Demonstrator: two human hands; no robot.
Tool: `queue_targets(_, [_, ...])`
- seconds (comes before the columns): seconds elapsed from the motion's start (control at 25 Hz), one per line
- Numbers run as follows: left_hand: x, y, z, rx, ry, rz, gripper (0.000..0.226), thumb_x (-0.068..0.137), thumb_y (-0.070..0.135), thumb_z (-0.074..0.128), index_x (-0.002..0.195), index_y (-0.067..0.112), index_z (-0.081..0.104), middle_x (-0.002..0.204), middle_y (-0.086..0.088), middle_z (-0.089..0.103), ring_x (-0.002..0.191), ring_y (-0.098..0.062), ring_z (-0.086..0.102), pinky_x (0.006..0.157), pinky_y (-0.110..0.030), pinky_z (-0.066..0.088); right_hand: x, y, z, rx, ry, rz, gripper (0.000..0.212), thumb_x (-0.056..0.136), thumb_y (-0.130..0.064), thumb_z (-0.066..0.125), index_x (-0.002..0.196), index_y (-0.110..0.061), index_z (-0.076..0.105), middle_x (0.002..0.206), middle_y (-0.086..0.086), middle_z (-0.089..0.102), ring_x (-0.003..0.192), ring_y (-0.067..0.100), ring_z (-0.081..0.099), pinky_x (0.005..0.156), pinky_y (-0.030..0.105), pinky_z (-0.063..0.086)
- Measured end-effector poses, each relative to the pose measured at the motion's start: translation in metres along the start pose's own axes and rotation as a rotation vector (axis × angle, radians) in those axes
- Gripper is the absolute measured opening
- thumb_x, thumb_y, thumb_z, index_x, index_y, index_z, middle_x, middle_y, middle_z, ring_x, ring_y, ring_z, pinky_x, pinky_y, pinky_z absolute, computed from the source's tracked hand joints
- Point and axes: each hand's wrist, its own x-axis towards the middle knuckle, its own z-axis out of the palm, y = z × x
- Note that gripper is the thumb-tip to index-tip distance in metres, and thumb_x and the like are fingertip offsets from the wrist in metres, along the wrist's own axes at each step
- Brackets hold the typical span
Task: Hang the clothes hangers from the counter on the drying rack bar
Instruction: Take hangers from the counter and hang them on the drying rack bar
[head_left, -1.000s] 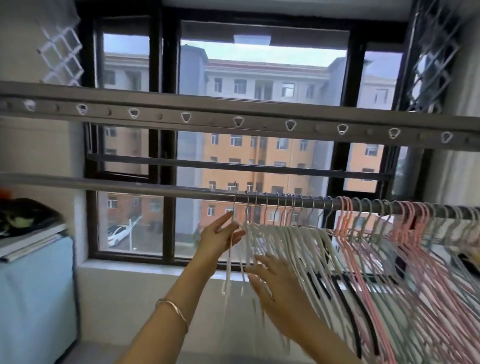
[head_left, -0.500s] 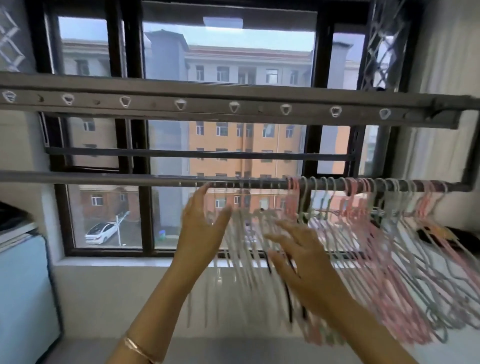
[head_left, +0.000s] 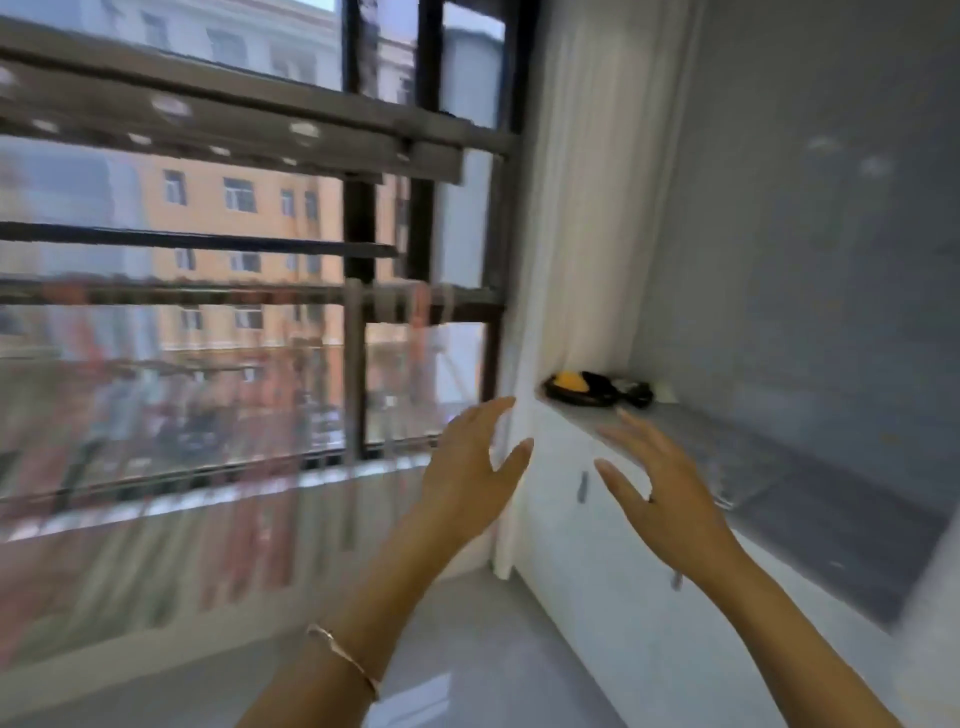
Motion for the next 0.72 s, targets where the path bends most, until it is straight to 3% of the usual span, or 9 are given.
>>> queue_targets(0.16, [0.048, 0.035, 0.134, -0.01, -0.142, 0.144, 0.051, 0.095, 0.036, 0.048, 0.143, 0.025, 0.034, 0.149, 0.009, 0.033, 0.14, -0.008, 0.022, 0.11, -0.016, 0.014, -0.02, 0.131, -0.045, -0.068, 0.1, 0.231, 0.045, 0.09, -0.041, 0.045, 0.134, -0.028, 0.045, 0.148, -0.01, 0.033, 0.136, 0.013, 0.032, 0.11, 0.035, 0.031])
queue_targets(0.32, [0.101, 0.041, 0.254, -0.066, -0.285, 0.194, 0.049, 0.095, 0.034, 0.048, 0.142, 0.022, 0.036, 0.148, 0.006, 0.035, 0.137, -0.01, 0.027, 0.108, -0.018, 0.021, -0.022, 0.237, -0.07, -0.112, 0.175, 0.386, 0.034, 0.092, -0.024, 0.053, 0.126, -0.019, 0.053, 0.139, 0.001, 0.044, 0.13, 0.02, 0.04, 0.1, 0.023, 0.029])
queue_targets(0.56, [0.211, -0.015, 0.416, -0.059, -0.47, 0.09, 0.049, 0.096, 0.03, 0.047, 0.142, 0.019, 0.035, 0.145, 0.0, 0.04, 0.135, -0.017, 0.033, 0.106, -0.025, 0.029, 0.036, 0.383, -0.058, -0.068, 0.21, 0.513, 0.034, 0.091, -0.021, 0.056, 0.124, -0.015, 0.054, 0.136, 0.004, 0.047, 0.128, 0.02, 0.043, 0.109, 0.036, 0.033])
queue_targets(0.72, [0.273, -0.071, 0.498, 0.013, -0.589, -0.031, 0.051, 0.096, 0.034, 0.046, 0.143, 0.018, 0.032, 0.148, -0.001, 0.036, 0.136, -0.02, 0.032, 0.11, -0.032, 0.031, 0.088, 0.472, -0.023, 0.001, 0.21, 0.628, 0.033, 0.09, -0.017, 0.059, 0.121, -0.009, 0.055, 0.127, 0.002, 0.05, 0.122, 0.015, 0.045, 0.103, 0.025, 0.032])
